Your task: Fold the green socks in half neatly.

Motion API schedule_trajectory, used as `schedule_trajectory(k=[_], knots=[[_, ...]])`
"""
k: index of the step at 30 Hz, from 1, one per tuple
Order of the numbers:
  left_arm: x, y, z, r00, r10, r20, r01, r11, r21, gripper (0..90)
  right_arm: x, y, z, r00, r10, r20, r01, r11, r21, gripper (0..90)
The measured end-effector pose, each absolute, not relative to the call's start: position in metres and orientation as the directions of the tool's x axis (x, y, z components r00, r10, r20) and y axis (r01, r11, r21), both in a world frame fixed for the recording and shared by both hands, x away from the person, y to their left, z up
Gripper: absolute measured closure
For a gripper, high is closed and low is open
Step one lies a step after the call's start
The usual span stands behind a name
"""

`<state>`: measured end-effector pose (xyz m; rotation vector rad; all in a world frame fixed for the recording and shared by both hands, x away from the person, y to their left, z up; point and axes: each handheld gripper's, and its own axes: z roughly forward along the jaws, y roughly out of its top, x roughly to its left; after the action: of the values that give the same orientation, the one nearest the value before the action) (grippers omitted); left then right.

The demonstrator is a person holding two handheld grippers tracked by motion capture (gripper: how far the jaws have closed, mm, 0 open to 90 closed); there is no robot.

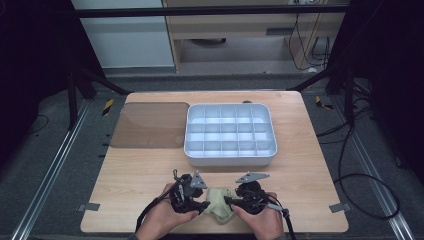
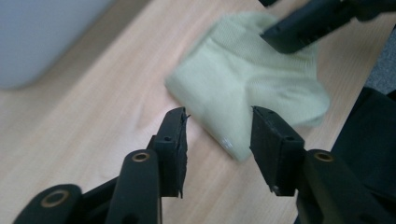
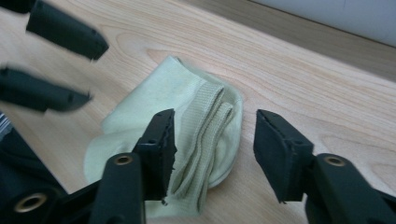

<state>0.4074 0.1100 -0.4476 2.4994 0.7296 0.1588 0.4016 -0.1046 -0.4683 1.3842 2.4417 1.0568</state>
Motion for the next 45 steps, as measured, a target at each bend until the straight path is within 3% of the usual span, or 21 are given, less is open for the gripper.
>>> schedule_trajectory(k=[8,18,23,26,27,28,30,45], knots=[[0.404,0.103,-0.466,0.849,0.527,-0.045,0.480,-0.733,0.482,54.6,0.406,-0.101,-0.475,-0.561,0.806,0.190,0.708,0.348,0.614,45.5],[0.406,0.100,-0.474,0.861,0.505,-0.052,0.472,-0.758,0.449,70.2,0.405,-0.100,-0.478,-0.572,0.798,0.192,0.711,0.365,0.601,46.5],[0.408,0.100,-0.474,0.867,0.496,-0.049,0.462,-0.764,0.451,79.9,0.406,-0.096,-0.480,-0.587,0.787,0.188,0.710,0.389,0.587,52.5],[0.410,0.100,-0.474,0.869,0.491,-0.055,0.460,-0.763,0.455,83.8,0.406,-0.095,-0.480,-0.600,0.779,0.180,0.703,0.407,0.584,66.5],[0.410,0.100,-0.474,0.869,0.491,-0.055,0.460,-0.763,0.455,84.2,0.406,-0.095,-0.480,-0.600,0.779,0.180,0.703,0.407,0.584,66.5],[0.411,0.101,-0.474,0.872,0.487,-0.056,0.457,-0.765,0.455,84.6,0.406,-0.095,-0.479,-0.612,0.770,0.181,0.697,0.416,0.585,74.5],[0.412,0.102,-0.474,0.873,0.484,-0.059,0.455,-0.766,0.454,85.1,0.405,-0.095,-0.477,-0.617,0.766,0.183,0.696,0.421,0.581,77.3],[0.426,0.118,-0.469,0.878,0.478,-0.019,0.441,-0.792,0.422,85.4,0.407,-0.089,-0.481,-0.640,0.739,0.212,0.677,0.413,0.609,76.9]])
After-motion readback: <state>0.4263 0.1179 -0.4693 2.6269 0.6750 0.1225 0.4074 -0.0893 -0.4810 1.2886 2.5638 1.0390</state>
